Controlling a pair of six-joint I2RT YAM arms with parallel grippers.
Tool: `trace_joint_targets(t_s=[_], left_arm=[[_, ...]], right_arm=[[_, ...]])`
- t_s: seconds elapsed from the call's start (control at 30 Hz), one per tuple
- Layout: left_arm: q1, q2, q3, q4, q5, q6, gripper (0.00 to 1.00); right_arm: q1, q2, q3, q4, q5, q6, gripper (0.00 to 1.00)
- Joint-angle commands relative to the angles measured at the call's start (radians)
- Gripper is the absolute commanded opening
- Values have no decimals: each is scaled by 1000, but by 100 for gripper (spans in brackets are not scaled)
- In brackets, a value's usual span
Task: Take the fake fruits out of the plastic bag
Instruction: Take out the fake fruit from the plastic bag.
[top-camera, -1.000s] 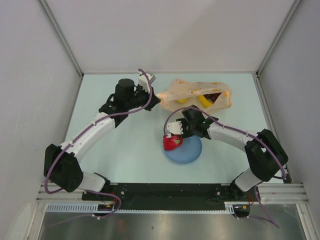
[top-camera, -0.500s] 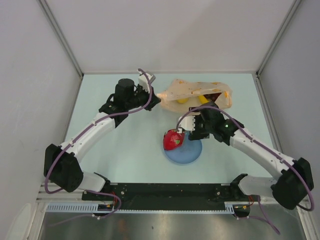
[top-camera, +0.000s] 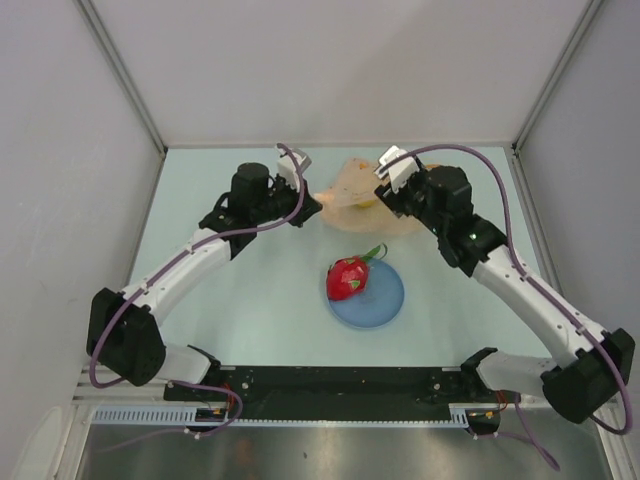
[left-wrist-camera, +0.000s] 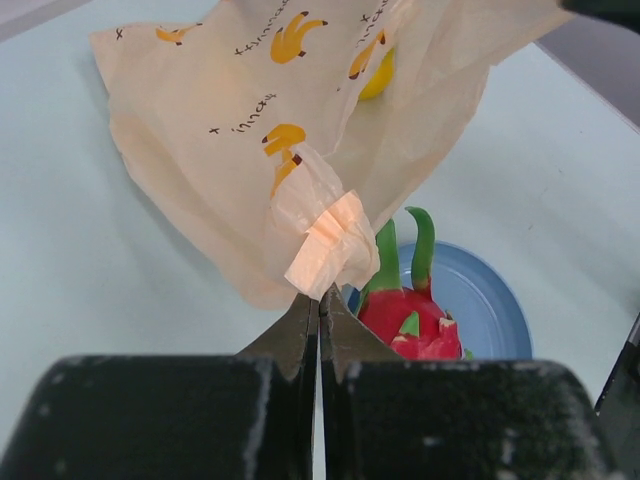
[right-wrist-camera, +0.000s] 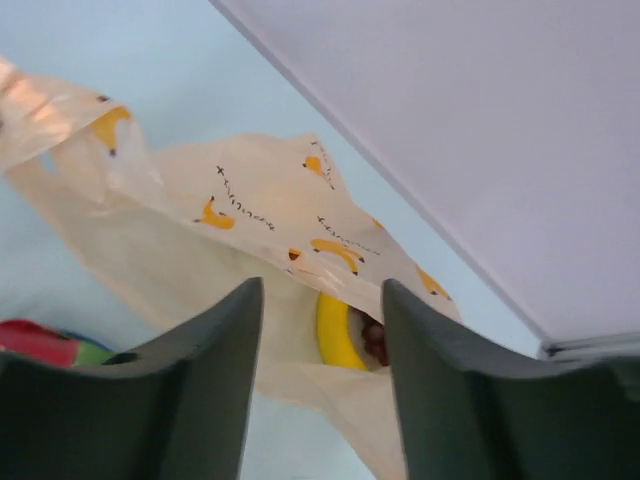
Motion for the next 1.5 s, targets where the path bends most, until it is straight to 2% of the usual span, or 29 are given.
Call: trace_joint_targets(t_s=[0.0, 0.03, 0.07, 0.17, 0.23, 0.37, 0.47, 0.6, 0.67, 0.73, 0.8, 0.93, 1.03, 1.2, 1.3, 1.47], left_arm=[[6, -4, 36, -12, 36, 0, 0], [6, 1, 44, -23, 37, 4, 0], [6, 4, 49, -26, 36, 13, 0], [6, 12, 36, -29, 30, 40, 0], [6, 12, 27, -24, 37, 61, 0], [6, 16, 99, -98, 74, 87, 0], [6, 4, 138, -121, 111, 161, 0], [7, 19, 173, -152, 157, 210, 0], [6, 12, 152, -126, 200, 224, 0], [4, 13, 110, -113, 200, 228, 0], [4, 13, 104, -129, 174, 224, 0], [3, 16, 113, -152, 166, 247, 0], [3, 33, 128, -140, 174, 222, 0], [1, 56, 174, -141, 194, 179, 0], [1, 64, 211, -138, 194, 173, 0], [1, 96, 298, -139, 171, 172, 0]], right_arm=[[-49, 104, 31, 87, -83, 158, 23], [-49, 132, 29, 81, -98, 158, 7], [-52, 144, 29, 68, -129, 159, 0], [-58, 155, -26, 62, -193, 172, 0], [-57, 149, -116, 116, -210, 153, 0], [-69, 208, -204, 250, -128, 178, 0], [-107, 245, -256, 288, -92, 213, 0], [-155, 218, -297, 184, -143, 230, 0], [-164, 195, -320, 76, -209, 232, 0], [-169, 155, -345, 64, -235, 227, 0], [-175, 133, -333, 73, -235, 245, 0], [-178, 135, -171, 61, -285, 287, 0], [-177, 164, -111, 94, -331, 343, 0], [-177, 314, -41, 162, -319, 480, 0], [-178, 400, 15, 107, -283, 540, 0], [-183, 446, 55, 27, -313, 589, 0]])
